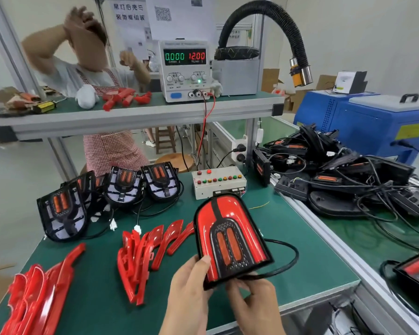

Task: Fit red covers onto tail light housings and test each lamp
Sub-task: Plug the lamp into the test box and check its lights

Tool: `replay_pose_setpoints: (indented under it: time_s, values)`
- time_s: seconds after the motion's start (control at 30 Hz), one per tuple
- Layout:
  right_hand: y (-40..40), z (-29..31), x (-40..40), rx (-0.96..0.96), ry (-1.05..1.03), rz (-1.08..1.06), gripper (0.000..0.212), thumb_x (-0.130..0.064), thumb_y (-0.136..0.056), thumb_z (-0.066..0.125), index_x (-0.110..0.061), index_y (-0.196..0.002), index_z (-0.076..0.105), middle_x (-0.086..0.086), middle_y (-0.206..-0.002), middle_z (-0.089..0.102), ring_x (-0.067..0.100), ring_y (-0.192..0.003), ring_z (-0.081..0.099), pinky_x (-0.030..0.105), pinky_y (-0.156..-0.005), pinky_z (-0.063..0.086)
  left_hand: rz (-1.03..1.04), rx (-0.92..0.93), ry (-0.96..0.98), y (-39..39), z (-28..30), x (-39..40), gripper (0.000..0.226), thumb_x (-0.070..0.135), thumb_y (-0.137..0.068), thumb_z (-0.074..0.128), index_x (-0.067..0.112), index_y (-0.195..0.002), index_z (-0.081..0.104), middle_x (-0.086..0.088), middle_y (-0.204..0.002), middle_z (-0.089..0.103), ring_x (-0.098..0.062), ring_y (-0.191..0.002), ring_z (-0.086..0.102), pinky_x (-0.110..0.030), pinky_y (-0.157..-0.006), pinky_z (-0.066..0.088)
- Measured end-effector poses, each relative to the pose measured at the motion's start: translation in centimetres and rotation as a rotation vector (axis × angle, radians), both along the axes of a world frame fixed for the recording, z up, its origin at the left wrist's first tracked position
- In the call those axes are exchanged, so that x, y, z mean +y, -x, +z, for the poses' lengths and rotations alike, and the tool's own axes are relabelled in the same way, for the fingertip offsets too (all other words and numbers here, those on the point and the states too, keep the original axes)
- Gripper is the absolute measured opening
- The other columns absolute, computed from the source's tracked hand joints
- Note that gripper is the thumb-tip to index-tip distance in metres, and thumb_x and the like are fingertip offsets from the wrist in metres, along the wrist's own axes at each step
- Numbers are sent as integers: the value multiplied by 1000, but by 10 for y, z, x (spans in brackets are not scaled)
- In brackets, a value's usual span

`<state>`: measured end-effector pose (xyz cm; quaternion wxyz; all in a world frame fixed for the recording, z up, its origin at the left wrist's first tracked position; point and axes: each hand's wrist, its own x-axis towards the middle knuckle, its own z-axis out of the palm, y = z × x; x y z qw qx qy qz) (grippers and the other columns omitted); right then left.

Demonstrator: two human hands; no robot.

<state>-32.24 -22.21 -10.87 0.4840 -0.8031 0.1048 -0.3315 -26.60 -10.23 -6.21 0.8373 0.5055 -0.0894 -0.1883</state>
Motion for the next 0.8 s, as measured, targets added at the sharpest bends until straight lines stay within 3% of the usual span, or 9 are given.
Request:
replay_pose_setpoints:
  time_s: [0.07,0.13,0.27,0.33,0.47,0.57,0.63,0.7,0.8]
  values:
    - [1,3,3,-9,32,65,17,-32,-88,63,-41,-95,75,-25,-94,74,-7,-69,67,11,-58,49,6,111,49,-1,-3,3,35,28,-77,67,3,-97,81,-27,-96,75,-32,-77,73,-38,-66,58]
    - [1,4,5,90,28,137,20,-34,-93,61,-45,-104,73,-26,-103,72,-1,-84,70,22,-71,56,50,163,61,-2,-4,4,37,27,-75,67,-3,-93,80,-27,-84,74,-31,-67,70,-38,-61,58]
    - [0,8,8,237,90,256,33,-26,-95,63,-51,-115,68,-40,-133,53,-17,-122,52,10,-102,42,84,143,-7,-6,-8,6,26,15,-99,56,2,-103,79,-24,-99,76,-26,-76,72,-35,-65,57]
    - [1,10,8,299,75,320,31,-30,-97,62,-50,-121,66,-33,-143,45,-18,-128,46,11,-108,38,86,130,-52,-7,-11,6,29,15,-103,52,7,-102,80,-23,-100,77,-26,-78,73,-33,-63,57]
    - [9,11,10,458,-398,448,31,-30,-86,69,-27,-116,74,-9,-120,74,0,-117,64,17,-100,49,114,109,-152,-7,-19,4,28,12,-103,53,7,-100,81,-23,-98,77,-34,-86,76,-36,-69,61]
    - [15,8,1,376,-1083,314,47,-16,-77,76,-7,-122,68,17,-115,75,29,-112,70,38,-90,56,105,46,-249,-10,-22,9,28,13,-104,54,15,-101,82,-17,-103,78,-30,-98,76,-41,-90,56]
    - [19,5,-15,264,-1366,168,55,-26,-90,66,2,-135,55,27,-120,69,40,-108,66,49,-92,51,35,-17,-304,-12,-18,16,25,17,-103,58,24,-104,81,-13,-105,78,-27,-103,75,-42,-95,53]
    - [20,9,-34,145,-1452,76,57,-36,-96,57,-2,-140,50,23,-120,67,38,-105,64,53,-96,47,-50,-134,-421,-13,-13,24,19,30,-94,64,32,-105,80,-9,-100,79,-21,-101,75,-44,-95,55]
    - [16,12,-46,144,-1320,106,63,-46,-80,68,-1,-124,66,19,-106,72,34,-93,69,48,-86,53,-162,-305,-598,-10,-9,28,22,32,-85,66,40,-100,81,-11,-89,78,-16,-90,74,-39,-90,58]
